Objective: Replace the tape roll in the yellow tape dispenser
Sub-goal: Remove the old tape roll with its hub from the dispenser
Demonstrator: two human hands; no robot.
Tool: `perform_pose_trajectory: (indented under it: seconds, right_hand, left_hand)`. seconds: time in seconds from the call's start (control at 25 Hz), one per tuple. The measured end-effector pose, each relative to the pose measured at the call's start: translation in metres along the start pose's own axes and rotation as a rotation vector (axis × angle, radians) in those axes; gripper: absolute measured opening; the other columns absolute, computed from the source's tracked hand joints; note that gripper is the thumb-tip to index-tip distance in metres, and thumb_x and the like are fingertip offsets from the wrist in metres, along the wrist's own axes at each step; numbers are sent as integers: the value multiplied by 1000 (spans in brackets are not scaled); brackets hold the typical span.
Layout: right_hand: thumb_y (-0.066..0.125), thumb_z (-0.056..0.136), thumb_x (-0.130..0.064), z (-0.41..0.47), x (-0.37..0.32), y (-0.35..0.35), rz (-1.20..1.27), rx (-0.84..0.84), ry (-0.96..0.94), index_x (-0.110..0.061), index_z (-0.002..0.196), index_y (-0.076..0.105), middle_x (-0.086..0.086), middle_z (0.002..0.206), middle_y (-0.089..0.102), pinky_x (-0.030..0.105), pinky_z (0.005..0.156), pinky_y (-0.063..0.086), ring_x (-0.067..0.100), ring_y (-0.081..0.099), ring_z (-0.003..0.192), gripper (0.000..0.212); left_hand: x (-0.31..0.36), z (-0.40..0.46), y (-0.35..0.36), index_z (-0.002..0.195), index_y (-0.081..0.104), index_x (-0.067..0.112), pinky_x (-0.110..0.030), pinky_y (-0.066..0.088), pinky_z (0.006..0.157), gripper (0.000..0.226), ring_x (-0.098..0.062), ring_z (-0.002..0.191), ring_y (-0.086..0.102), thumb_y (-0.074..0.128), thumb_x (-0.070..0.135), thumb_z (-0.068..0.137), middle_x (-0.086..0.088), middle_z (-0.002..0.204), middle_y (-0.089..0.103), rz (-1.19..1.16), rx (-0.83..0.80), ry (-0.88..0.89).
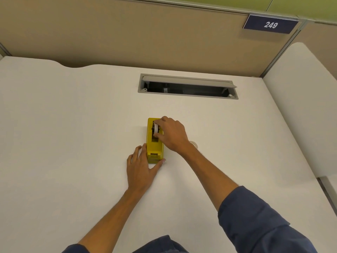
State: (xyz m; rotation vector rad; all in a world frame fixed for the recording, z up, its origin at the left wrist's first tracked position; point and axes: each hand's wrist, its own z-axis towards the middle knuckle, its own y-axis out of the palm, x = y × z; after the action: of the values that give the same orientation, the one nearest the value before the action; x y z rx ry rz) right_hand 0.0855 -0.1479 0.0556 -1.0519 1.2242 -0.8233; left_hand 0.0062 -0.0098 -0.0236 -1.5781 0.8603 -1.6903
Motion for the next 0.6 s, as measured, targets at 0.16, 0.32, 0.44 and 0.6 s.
perform_pose_trajectory:
  seconds: [0.16,0.32,0.44,0.6]
  right_hand:
    - [66,89,-33,-3,1,-5,71,40,-11,-16,127,57,7,124,62,38,84,49,26,60,106,43]
    - [68,87,-34,-13,-1,-14,179,98,21,-18,127,58,3,122,63,34,80,48,21,61,102,44]
    - [71,84,-36,-29,-5,-20,327,97,77,-20,123,62,0,115,64,31,77,47,16,62,97,43]
    - [77,79,-32,-52,-13,-31,584,98,124,-19,116,67,0,111,68,28,79,47,9,61,95,41]
  left_hand:
    - [-4,-5,-4,145,28,17,-40,26,114,93,-22,139,33,49,73,75,-5,151,37,-73,-38,9]
    - [-11,-13,-19,145,28,22,-41,30,112,76,-22,139,36,48,59,82,-4,152,38,-228,18,28]
    - [-4,-12,-35,141,35,25,-43,42,105,60,-22,131,45,49,49,87,-6,144,48,-338,90,54]
    - [17,-5,-56,139,40,15,-48,51,96,48,-25,124,52,52,24,93,-9,140,51,-414,143,204]
